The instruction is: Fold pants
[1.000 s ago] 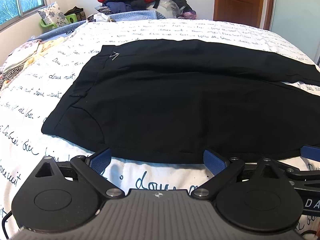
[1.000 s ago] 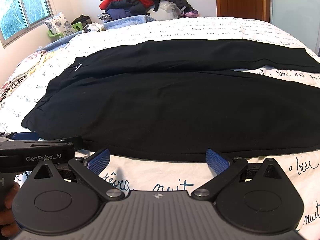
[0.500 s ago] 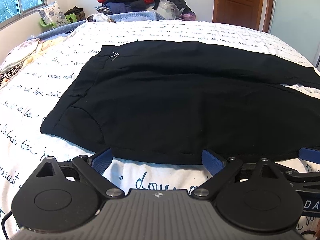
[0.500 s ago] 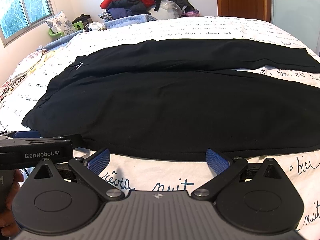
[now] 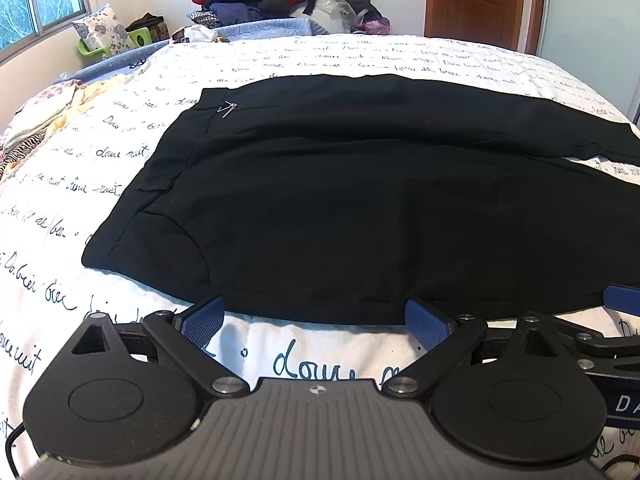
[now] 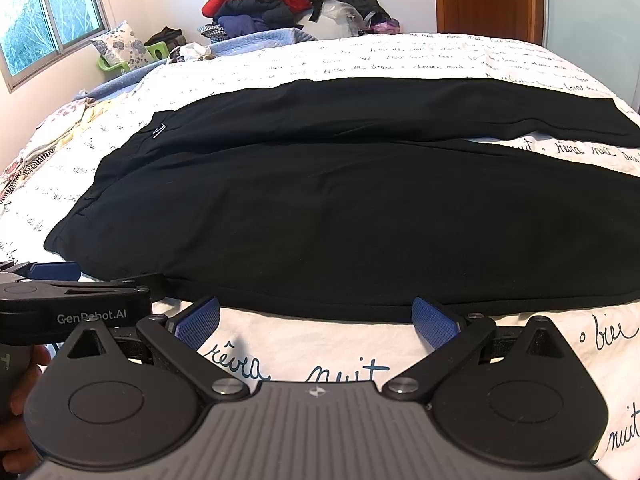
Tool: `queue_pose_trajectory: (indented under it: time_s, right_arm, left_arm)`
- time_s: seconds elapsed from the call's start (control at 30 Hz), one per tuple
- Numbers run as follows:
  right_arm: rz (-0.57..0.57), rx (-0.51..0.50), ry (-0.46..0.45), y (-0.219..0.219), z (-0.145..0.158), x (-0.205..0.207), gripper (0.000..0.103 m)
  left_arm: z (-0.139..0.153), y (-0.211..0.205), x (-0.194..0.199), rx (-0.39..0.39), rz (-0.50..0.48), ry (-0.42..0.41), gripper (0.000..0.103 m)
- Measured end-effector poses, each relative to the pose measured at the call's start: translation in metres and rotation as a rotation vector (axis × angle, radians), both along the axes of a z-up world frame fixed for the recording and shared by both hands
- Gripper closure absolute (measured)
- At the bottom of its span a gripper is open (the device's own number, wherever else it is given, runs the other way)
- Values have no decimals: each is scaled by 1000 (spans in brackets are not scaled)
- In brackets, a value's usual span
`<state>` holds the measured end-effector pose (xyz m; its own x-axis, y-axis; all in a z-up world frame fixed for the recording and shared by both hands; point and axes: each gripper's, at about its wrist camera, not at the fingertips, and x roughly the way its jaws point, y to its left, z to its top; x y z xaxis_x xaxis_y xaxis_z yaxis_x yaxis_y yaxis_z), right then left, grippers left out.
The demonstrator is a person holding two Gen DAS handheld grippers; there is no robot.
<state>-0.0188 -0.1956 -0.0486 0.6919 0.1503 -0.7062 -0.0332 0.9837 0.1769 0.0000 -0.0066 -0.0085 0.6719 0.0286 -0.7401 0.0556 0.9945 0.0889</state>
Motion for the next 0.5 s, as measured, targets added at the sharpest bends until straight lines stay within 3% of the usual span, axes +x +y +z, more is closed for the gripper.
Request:
queue_pose_trajectory:
  time_s: [0.5]
  right_arm:
    - [10,-5,4,0,2,0,0]
  left_arm:
    - [1,0,1,-1,-7,-4,5]
